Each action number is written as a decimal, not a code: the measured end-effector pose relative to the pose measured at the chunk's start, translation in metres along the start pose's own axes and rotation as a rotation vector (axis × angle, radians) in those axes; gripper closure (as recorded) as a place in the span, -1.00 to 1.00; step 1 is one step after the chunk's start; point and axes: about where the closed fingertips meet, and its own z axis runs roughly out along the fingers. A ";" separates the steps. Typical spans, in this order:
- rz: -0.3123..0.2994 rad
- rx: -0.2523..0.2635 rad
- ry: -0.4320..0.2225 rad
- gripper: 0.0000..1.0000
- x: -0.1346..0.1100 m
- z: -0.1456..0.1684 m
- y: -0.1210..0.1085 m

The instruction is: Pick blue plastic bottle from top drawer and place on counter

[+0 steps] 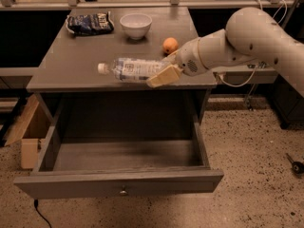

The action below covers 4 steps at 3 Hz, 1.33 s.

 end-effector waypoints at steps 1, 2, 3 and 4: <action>0.036 0.064 0.011 1.00 -0.013 -0.002 -0.020; 0.094 0.124 0.040 1.00 -0.021 -0.001 -0.046; 0.136 0.150 0.074 1.00 -0.020 0.008 -0.066; 0.174 0.179 0.117 1.00 -0.011 0.018 -0.083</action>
Offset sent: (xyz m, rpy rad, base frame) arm 0.0631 -0.0169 0.0328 -0.0320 0.0257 -0.2348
